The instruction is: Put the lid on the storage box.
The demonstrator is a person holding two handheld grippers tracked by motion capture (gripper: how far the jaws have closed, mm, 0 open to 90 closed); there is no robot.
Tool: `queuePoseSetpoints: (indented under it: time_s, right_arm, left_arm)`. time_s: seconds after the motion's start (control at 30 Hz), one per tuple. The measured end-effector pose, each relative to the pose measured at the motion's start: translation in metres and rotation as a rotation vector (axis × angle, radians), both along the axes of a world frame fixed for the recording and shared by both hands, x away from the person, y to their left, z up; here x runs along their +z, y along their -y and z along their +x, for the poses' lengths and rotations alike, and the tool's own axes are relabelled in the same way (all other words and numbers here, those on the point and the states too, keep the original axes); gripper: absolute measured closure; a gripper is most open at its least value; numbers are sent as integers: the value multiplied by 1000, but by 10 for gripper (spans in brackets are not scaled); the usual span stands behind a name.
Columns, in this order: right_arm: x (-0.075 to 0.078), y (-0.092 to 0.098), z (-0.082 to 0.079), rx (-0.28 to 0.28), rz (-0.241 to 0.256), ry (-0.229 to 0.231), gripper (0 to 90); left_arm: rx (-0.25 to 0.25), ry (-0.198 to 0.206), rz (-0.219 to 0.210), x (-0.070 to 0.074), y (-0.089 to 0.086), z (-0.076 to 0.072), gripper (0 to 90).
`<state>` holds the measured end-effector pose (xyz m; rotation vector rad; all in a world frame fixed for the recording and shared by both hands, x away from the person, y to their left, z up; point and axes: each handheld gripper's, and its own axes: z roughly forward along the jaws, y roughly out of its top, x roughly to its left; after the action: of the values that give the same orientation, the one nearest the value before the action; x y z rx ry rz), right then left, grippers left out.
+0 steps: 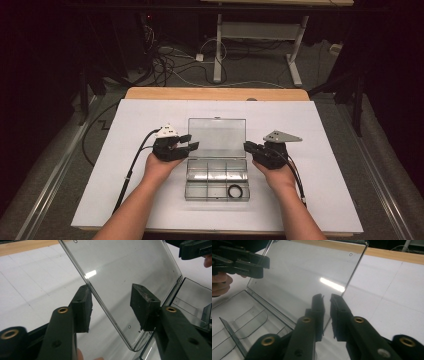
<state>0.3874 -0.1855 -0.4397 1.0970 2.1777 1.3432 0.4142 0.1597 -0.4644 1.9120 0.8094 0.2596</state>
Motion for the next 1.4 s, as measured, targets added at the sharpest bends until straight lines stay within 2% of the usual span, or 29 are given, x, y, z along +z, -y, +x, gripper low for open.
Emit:
queuePoseSetpoints:
  time_s: [0.1,0.2,0.43,0.9,1.07,1.4]
  right_arm:
    - [0,-1,-4,13,-8,23,900]
    - [0,-2,-7,19,-18,41,900]
    - [1,-5,-11,34,-20,64,900]
    - [-2,-12,-24,70,-13,58,900]
    - [-1,-15,-27,99,-11,63,900]
    - [2,-17,-33,107,-23,74,900]
  left_arm:
    - [2,16,13,2,1,-2,532]
    - [2,28,20,3,1,-4,540]
    - [3,37,7,5,-1,-7,579]
    - [6,113,14,14,-4,-23,686]
    - [5,129,17,16,-5,-28,711]
    - [9,148,28,18,-5,-37,746]
